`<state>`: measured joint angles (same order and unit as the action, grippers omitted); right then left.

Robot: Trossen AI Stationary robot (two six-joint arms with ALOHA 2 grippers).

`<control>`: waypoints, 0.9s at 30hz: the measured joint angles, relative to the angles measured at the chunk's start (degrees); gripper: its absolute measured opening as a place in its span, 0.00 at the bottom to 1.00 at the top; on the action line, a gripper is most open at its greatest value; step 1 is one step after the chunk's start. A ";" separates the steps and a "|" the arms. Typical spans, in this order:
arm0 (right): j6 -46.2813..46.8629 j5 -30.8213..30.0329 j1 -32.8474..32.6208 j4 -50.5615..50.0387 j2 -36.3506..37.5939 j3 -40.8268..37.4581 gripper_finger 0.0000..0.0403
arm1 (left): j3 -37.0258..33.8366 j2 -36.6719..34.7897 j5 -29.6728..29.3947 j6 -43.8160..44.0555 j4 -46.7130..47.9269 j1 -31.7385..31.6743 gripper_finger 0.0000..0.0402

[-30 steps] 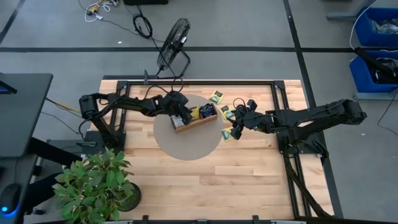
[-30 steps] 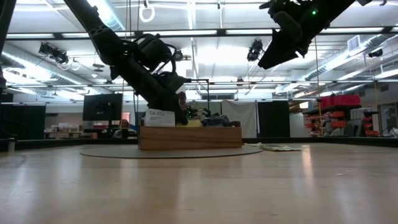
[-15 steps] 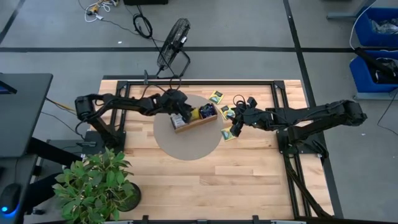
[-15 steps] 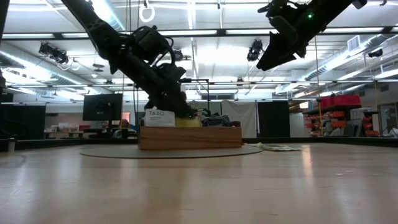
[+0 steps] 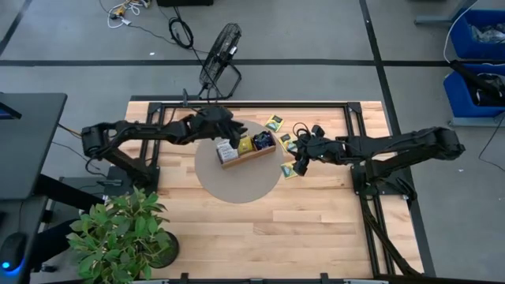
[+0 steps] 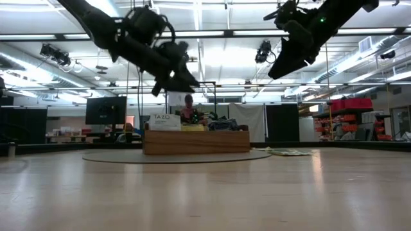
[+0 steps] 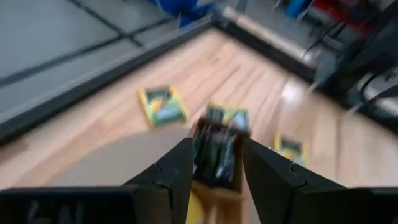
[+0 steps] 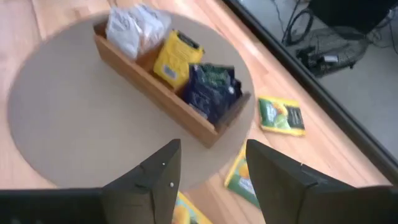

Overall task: Pick & Place Tea
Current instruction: Put the yellow tea bag into the middle section of the wooden organizer

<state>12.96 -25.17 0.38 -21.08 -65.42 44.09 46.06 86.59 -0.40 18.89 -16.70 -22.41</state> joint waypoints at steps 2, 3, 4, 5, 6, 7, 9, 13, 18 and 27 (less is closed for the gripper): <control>-0.09 0.80 0.39 -0.15 -0.39 0.01 0.47 | 0.00 -1.82 0.03 1.34 -0.52 0.35 0.36; 0.10 2.06 0.62 -0.94 -0.51 0.01 0.47 | 0.00 -2.45 0.05 1.61 -0.52 0.67 0.36; 0.34 3.54 0.92 -2.25 -0.53 0.01 0.47 | 0.00 -3.00 0.11 1.83 -0.43 0.95 0.36; 0.84 5.12 1.23 -2.80 -0.53 0.01 0.47 | -0.01 -3.42 0.17 1.90 -0.27 1.31 0.37; 1.51 6.31 1.49 -3.16 -0.53 0.01 0.47 | 0.00 -3.81 0.17 1.91 -0.34 1.76 0.37; 2.10 7.17 1.70 -4.04 -0.52 0.01 0.47 | -0.02 -4.29 0.17 1.96 -0.23 2.20 0.37; 2.81 9.98 2.18 -5.60 -0.53 -0.02 0.47 | 0.00 -4.82 0.19 3.05 -0.69 3.12 0.37; 7.72 16.45 2.85 -3.46 -0.47 -3.87 0.47 | -0.02 -5.01 0.24 4.97 -0.54 4.94 0.37; 17.78 23.12 2.93 4.17 0.55 -13.43 0.47 | -0.02 -4.99 0.24 6.44 -1.13 6.95 0.36; 29.21 23.59 4.61 9.25 1.78 -20.32 0.47 | -0.02 -4.98 0.28 6.54 -2.09 8.57 0.36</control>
<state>42.17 -1.57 4.99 -11.83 -63.64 23.77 46.04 81.61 -0.13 25.43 -18.79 -13.85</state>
